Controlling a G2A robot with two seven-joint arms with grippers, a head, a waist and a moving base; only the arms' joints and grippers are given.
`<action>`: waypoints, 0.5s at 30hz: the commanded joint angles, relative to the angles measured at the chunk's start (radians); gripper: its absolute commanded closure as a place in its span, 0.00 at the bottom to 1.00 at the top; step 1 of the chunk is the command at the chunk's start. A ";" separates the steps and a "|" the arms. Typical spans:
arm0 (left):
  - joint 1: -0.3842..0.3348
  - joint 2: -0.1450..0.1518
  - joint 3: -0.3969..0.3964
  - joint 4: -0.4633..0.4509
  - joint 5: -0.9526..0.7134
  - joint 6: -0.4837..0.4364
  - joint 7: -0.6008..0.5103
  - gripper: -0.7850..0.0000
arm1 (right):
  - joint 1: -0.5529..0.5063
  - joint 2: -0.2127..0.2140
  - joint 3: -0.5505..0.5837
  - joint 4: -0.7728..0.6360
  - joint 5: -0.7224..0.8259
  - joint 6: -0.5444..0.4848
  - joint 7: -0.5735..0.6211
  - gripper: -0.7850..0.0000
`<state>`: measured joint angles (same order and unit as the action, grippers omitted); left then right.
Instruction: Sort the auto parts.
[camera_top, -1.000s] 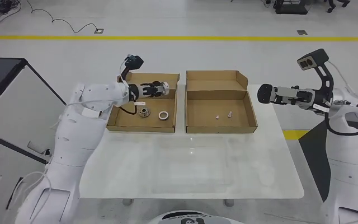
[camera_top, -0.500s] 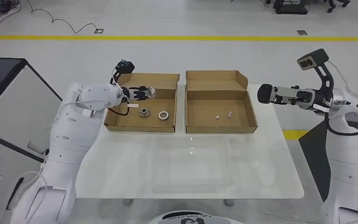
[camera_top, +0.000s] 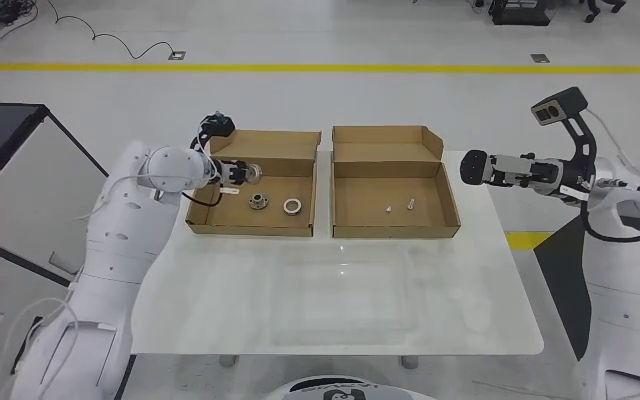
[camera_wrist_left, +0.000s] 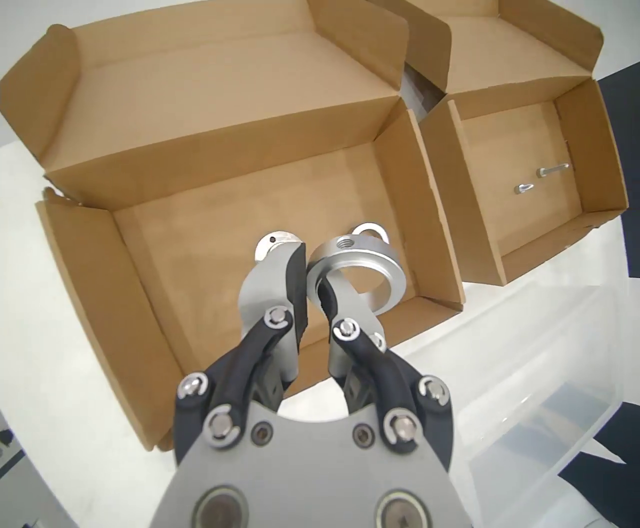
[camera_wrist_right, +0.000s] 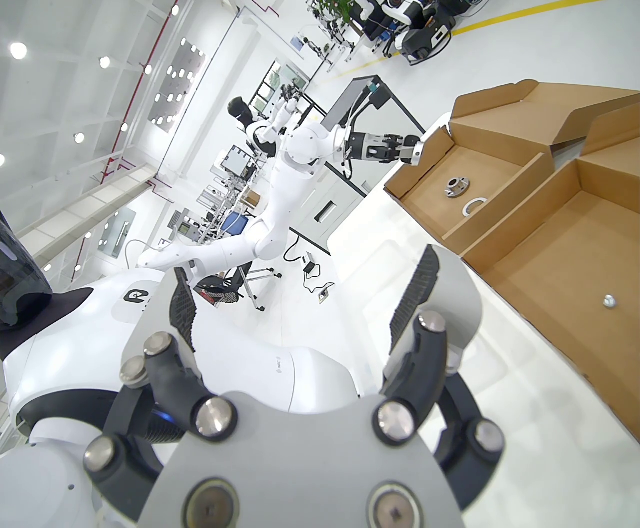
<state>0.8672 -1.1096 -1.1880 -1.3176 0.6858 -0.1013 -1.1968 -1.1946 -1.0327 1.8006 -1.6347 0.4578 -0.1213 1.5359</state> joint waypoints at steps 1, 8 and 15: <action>-0.004 0.002 0.006 0.011 0.019 -0.009 -0.007 1.00 | 0.000 0.000 0.000 0.000 0.000 0.000 0.000 0.00; -0.015 0.008 0.022 0.052 0.075 -0.028 -0.034 1.00 | 0.000 0.000 0.000 0.000 0.000 0.000 0.000 0.00; -0.006 0.012 0.039 0.082 0.118 -0.040 -0.033 1.00 | 0.000 0.000 0.000 0.000 0.000 0.000 0.000 0.00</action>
<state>0.8594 -1.0982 -1.1506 -1.2407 0.7943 -0.1398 -1.2316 -1.1946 -1.0327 1.8006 -1.6347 0.4578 -0.1213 1.5359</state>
